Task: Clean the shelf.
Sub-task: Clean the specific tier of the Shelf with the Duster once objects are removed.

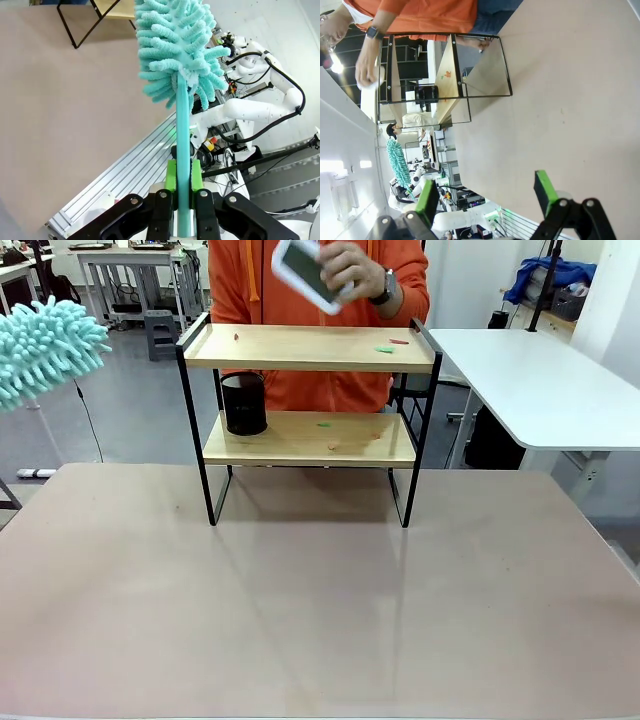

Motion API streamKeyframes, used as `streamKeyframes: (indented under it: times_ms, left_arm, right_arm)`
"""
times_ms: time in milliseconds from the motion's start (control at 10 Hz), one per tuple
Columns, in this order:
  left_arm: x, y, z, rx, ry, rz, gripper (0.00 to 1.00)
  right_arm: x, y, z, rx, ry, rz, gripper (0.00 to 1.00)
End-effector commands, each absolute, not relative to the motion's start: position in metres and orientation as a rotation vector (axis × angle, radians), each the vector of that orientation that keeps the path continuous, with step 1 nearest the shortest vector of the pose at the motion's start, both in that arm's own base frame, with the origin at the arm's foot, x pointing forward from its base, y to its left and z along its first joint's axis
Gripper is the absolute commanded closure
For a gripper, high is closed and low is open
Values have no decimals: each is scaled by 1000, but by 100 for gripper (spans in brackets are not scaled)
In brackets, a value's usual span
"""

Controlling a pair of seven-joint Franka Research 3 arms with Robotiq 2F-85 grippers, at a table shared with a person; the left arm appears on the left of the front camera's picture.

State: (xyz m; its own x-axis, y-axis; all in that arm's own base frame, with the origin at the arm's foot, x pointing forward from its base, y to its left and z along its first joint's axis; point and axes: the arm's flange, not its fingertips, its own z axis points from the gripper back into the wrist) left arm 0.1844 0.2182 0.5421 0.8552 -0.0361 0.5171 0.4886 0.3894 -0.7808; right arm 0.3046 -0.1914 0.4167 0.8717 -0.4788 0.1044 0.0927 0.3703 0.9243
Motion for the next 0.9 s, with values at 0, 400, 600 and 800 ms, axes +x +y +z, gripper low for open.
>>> streamKeyframes:
  times_ms: [0, 400, 600, 800]
  left_arm:
    - [185, 213, 547, -1148, -470, -339, 96]
    - [186, 155, 652, -1022, -439, -25, 88]
    - [206, 93, 704, -791, -455, 38, 88]
    - [234, 23, 730, -686, -522, -46, 88]
  right_arm:
    - [306, -191, 418, 1155, -411, -367, 0]
    - [306, -191, 418, 1155, -411, -367, 0]
    - [306, -191, 418, 1155, -411, -367, 0]
    - [306, -191, 418, 1155, -411, -367, 0]
